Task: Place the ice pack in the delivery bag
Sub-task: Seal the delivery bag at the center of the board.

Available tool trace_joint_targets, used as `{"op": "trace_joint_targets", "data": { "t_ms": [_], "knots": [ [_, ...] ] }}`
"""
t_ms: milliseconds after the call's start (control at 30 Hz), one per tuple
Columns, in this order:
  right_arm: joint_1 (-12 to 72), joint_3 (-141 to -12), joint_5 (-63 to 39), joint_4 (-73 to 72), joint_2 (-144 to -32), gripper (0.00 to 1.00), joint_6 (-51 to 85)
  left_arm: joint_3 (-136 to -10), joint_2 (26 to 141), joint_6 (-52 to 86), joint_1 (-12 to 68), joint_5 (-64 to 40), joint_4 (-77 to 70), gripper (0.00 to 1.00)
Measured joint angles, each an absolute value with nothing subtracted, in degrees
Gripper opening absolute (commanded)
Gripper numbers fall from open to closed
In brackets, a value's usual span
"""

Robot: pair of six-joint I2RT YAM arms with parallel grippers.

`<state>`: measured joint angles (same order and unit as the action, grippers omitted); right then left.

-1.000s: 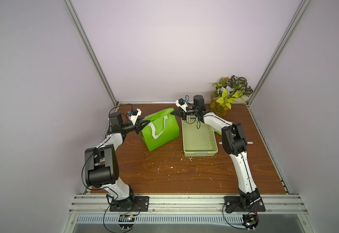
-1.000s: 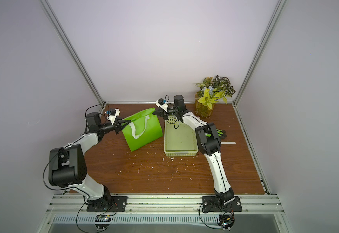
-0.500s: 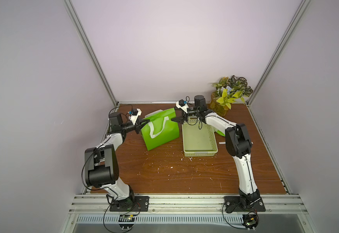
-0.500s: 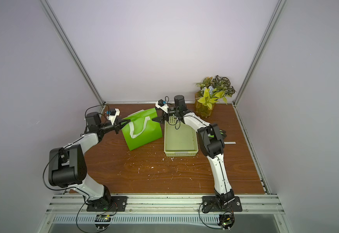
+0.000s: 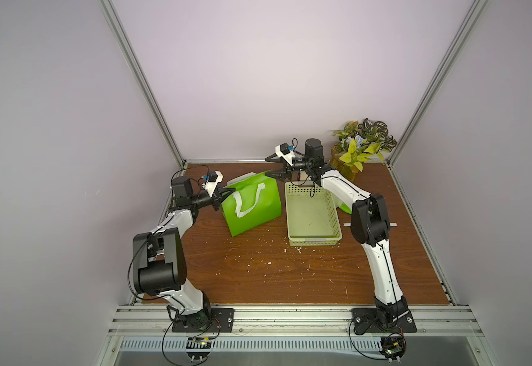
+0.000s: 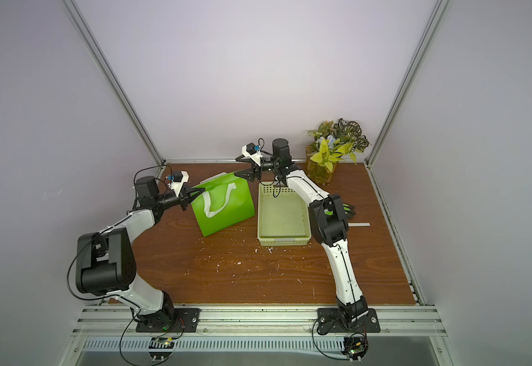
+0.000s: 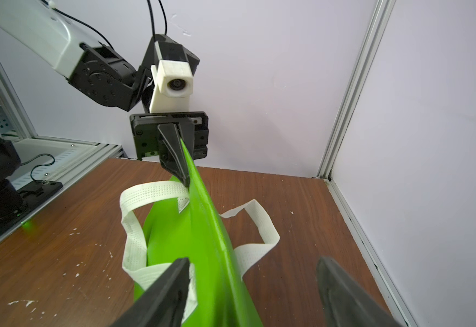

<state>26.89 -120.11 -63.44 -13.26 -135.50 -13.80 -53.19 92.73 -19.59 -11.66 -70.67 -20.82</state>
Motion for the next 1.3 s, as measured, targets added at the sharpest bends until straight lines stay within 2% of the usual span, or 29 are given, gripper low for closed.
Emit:
{"op": "trace_joint_targets", "data": {
  "t_ms": [67, 133, 300, 333, 367, 400, 433, 467, 500, 533, 667, 900, 1033, 1100, 1200, 1233, 1267, 1300],
  "knots": [
    [27.0, -120.3, -63.5, -11.8, -136.3, 0.73, -14.5, -53.2, 92.7, -19.7, -11.7, -70.7, -20.8, 0.00],
    [27.1, -120.3, -63.4, -9.8, -137.0, 0.65, -15.5, -53.2, 92.7, -19.7, -11.7, -70.7, -20.8, 0.00],
    [27.4, -120.8, -63.5, -5.3, -138.1, 0.25, -18.1, -53.2, 92.7, -19.7, -11.7, -70.5, -20.8, 0.00],
    [27.4, -120.8, -63.7, -4.6, -138.1, 0.14, -18.9, -53.2, 92.7, -19.6, -11.7, -70.4, -20.8, 0.02],
    [27.5, -120.8, -63.7, -3.9, -138.1, 0.05, -19.6, -53.2, 92.7, -19.5, -11.7, -70.2, -20.8, 0.09],
    [27.6, -120.8, -63.7, -3.2, -138.1, 0.00, -20.2, -53.2, 92.7, -19.5, -11.7, -70.1, -20.8, 0.13],
    [27.6, -120.8, -63.5, -2.5, -138.1, 0.00, -21.1, -53.2, 92.7, -19.5, -11.7, -69.6, -20.6, 0.17],
    [27.6, -120.8, -63.4, -2.1, -138.1, 0.00, -21.6, -53.2, 92.6, -19.7, -11.7, -69.3, -20.3, 0.26],
    [27.6, -120.8, -63.3, -1.9, -138.0, 0.00, -22.2, -53.2, 92.6, -19.8, -11.6, -69.1, -19.9, 0.40],
    [27.6, -120.5, -63.2, -1.9, -137.8, 0.00, -22.7, -53.2, 92.3, -20.0, -11.6, -68.8, -19.5, 0.48],
    [27.6, -118.1, -62.3, -2.2, -136.1, 0.00, -23.9, -53.1, 91.2, -19.3, -11.6, -68.2, -18.8, 0.56],
    [27.6, -117.4, -61.4, -2.2, -135.4, 0.00, -25.6, -53.1, 90.9, -15.7, -10.8, -67.4, -20.8, 0.63],
    [27.6, -117.4, -60.2, -1.8, -135.4, 0.00, -26.7, -54.1, 91.5, -14.3, -8.7, -66.3, -21.9, 0.62],
    [27.4, -117.3, -59.8, -1.8, -135.4, 0.00, -27.1, -55.5, 92.5, -13.4, -8.0, -65.7, -22.1, 0.58],
    [27.1, -117.3, -59.1, -1.7, -135.3, 0.00, -27.4, -57.4, 93.9, -12.1, -7.6, -64.9, -22.5, 0.38],
    [27.0, -117.3, -58.9, -1.7, -135.3, 0.00, -27.6, -57.6, 94.2, -11.8, -7.6, -64.6, -22.6, 0.35],
    [27.0, -117.3, -58.8, -1.7, -135.3, 0.00, -27.7, -57.9, 94.3, -12.0, -7.5, -64.3, -22.7, 0.40],
    [27.0, -117.3, -58.6, -1.6, -135.3, 0.00, -27.8, -57.9, 94.4, -12.4, -7.5, -64.0, -22.7, 0.49]
  ]
}}
